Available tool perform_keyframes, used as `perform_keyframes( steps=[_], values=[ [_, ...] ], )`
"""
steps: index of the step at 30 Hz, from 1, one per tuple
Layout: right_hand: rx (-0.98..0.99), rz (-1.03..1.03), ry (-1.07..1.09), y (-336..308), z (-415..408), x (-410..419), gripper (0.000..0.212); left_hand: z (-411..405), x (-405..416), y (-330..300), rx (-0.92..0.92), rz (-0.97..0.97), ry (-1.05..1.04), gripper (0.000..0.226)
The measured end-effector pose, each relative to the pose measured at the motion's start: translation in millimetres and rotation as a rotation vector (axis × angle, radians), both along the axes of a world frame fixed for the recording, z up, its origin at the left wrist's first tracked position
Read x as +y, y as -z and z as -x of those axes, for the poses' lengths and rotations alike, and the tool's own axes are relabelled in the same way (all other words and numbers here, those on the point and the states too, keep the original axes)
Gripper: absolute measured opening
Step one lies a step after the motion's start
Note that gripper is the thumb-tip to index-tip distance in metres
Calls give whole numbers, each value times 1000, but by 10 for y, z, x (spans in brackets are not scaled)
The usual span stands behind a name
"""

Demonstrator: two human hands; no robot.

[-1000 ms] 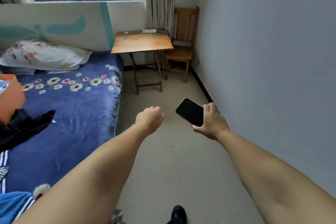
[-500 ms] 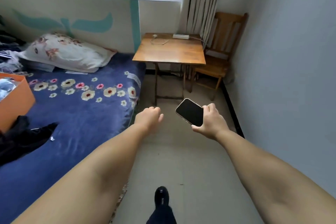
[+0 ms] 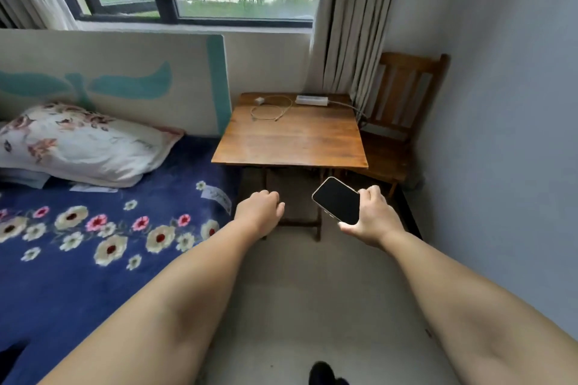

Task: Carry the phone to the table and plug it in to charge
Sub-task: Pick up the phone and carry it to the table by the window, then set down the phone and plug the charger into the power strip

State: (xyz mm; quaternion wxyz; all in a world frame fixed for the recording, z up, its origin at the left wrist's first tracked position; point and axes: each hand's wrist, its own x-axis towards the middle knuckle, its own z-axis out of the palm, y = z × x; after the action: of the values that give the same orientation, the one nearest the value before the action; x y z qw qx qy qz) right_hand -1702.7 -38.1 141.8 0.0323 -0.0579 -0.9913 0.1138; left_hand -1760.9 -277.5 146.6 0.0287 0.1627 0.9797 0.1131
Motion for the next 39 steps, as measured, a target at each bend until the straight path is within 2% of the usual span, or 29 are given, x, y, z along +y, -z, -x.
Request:
perform_keyframes(
  steps=[8,17,23,28,34,39],
  values=[
    [-22,-79,-97,123,2169,575,71,2140,391,197,13,-23,-88,33],
    [-33,-25,-28,143,4044,986,72,4064,775,291,-33,1,-137,35],
    [-105,-3,0,510,5201,1110,70,5397,1090,632,-60,10,-76,35],
    [-192,87,125,834,6294,1237,71,6575,1304,1027,-156,18,18,34],
    [-255,178,289,1295,7104,1437,73,7467,1544,1515,-257,45,68,35],
    [-285,189,405,1832,7547,1624,79,7818,1913,2045,-240,49,160,38]
  ],
)
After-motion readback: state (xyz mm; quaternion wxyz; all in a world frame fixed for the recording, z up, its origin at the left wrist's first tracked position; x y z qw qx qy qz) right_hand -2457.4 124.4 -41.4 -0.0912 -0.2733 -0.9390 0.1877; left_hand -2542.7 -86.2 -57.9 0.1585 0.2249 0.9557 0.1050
